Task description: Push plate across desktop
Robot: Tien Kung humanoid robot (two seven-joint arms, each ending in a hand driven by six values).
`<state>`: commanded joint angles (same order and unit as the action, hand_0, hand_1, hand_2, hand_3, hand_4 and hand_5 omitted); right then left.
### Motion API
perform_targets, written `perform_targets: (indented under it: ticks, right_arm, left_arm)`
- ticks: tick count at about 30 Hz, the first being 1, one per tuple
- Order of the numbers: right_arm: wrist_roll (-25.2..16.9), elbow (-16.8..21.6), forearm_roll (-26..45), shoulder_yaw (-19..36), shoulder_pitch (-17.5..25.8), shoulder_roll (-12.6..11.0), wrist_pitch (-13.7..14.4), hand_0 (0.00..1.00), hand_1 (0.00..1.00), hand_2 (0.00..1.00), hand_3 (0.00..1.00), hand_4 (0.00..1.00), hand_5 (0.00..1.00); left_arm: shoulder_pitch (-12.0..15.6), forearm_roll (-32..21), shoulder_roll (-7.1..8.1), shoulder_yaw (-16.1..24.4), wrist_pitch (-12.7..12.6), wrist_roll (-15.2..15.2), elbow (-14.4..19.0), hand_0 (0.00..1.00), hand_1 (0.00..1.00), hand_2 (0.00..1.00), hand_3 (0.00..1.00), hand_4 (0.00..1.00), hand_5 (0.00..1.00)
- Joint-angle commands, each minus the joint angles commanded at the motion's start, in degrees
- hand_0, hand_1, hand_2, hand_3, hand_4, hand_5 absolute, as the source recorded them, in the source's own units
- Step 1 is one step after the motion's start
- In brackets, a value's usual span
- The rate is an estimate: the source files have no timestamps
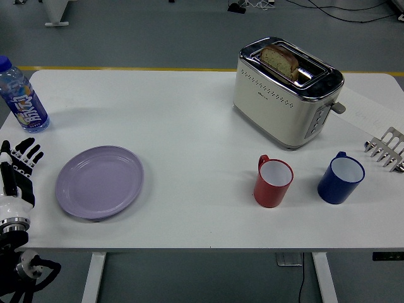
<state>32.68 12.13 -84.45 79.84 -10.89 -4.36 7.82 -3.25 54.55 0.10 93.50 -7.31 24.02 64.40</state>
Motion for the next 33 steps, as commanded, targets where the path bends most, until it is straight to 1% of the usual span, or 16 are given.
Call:
perform_targets:
  ticks: [5,12,18,23,24,33]
  right_arm:
    - [-0.08,-0.02,-0.12,0.07,0.06,-0.03,0.00,0.566,0.555,0.687,0.606,0.322,0.307]
    - [-0.26,-0.08,-0.23,0.12,0.12,-0.07,-0.02,0.566,0.555,0.688,0.605,0.321,0.307]
    - [-0.32,-0.12,0.08,-0.21,-0.14,-0.12,-0.06,0.566,0.555,0.688,0.605,0.322,0.308]
    - [-0.35,-0.13,0.06,-0.28,-0.31,-0.16,-0.22,0.566,0.555,0.688,0.605,0.322,0.308]
    - [-0.35,-0.13,0.08,-0.29,-0.35,-0.17,-0.21,0.566,0.555,0.687,0.605,0.321,0.307]
    - [-0.45,-0.17,0.17,-0.38,-0.51,-0.20,-0.15,0.566,0.555,0.687,0.605,0.321,0.308]
  left_arm:
    - [0.03,-0.19,-0.10,-0.91,-0.44,0.88,-0.56,0.748,0.780,0.785,0.615,0.577,0.998]
    - [-0.03,-0.50,-0.10,-2.17,-0.38,1.23,-1.29,0.754,0.787,0.791,0.622,0.557,0.998]
    - [-1.30,-2.04,-0.10,-4.16,-0.28,1.83,-3.01,0.755,0.787,0.793,0.626,0.555,0.998]
    - [-2.18,-2.60,-0.10,-5.39,-0.39,2.19,-3.57,0.755,0.787,0.793,0.626,0.555,0.998]
    - [-2.32,-2.69,-0.10,-5.64,-0.37,2.21,-3.71,0.758,0.791,0.796,0.642,0.548,0.998]
    - [-2.82,-3.46,-0.10,-7.22,0.07,1.91,-4.28,0.758,0.790,0.797,0.643,0.542,0.998]
